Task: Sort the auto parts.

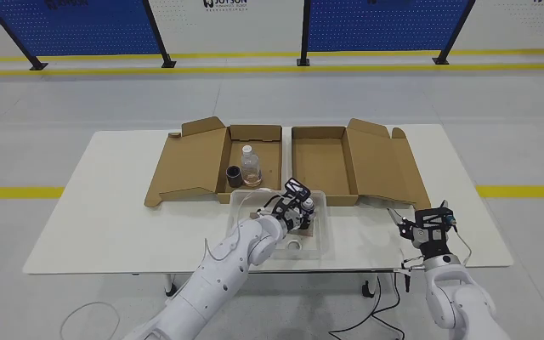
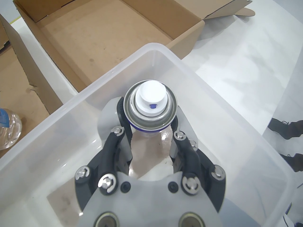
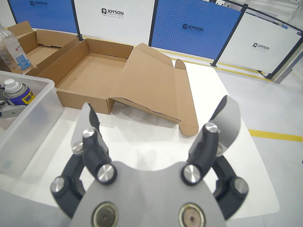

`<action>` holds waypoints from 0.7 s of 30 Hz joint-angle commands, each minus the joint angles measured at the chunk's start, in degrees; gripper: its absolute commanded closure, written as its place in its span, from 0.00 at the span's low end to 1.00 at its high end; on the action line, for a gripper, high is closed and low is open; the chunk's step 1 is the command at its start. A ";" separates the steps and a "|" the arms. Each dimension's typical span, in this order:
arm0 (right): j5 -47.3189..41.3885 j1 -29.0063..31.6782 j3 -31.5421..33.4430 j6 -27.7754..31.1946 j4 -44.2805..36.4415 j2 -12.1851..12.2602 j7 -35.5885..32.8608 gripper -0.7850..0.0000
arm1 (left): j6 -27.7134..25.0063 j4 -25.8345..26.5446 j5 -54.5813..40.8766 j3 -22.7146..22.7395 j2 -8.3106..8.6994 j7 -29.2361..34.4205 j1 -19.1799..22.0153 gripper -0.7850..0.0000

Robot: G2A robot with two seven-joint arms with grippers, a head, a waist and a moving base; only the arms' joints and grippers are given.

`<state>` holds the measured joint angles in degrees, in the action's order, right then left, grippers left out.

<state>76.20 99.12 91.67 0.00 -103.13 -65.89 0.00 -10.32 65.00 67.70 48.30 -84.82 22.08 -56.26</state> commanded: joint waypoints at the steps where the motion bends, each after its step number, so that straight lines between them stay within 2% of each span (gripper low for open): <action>1: 0.00 0.00 0.00 0.00 0.00 0.00 0.00 0.00 | -0.53 1.11 0.41 0.50 0.27 0.32 -0.65 1.00; 11: 0.00 0.00 0.00 0.00 0.00 0.00 0.00 0.00 | -2.97 8.63 0.81 4.97 2.05 2.97 -4.68 1.00; 21: 0.00 0.00 0.00 0.00 0.00 0.00 0.00 0.00 | -4.40 19.92 -0.18 11.42 4.11 6.64 -10.26 1.00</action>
<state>76.20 99.12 91.67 0.00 -103.13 -65.89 0.00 -14.64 83.68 67.58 59.10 -80.92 28.26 -65.81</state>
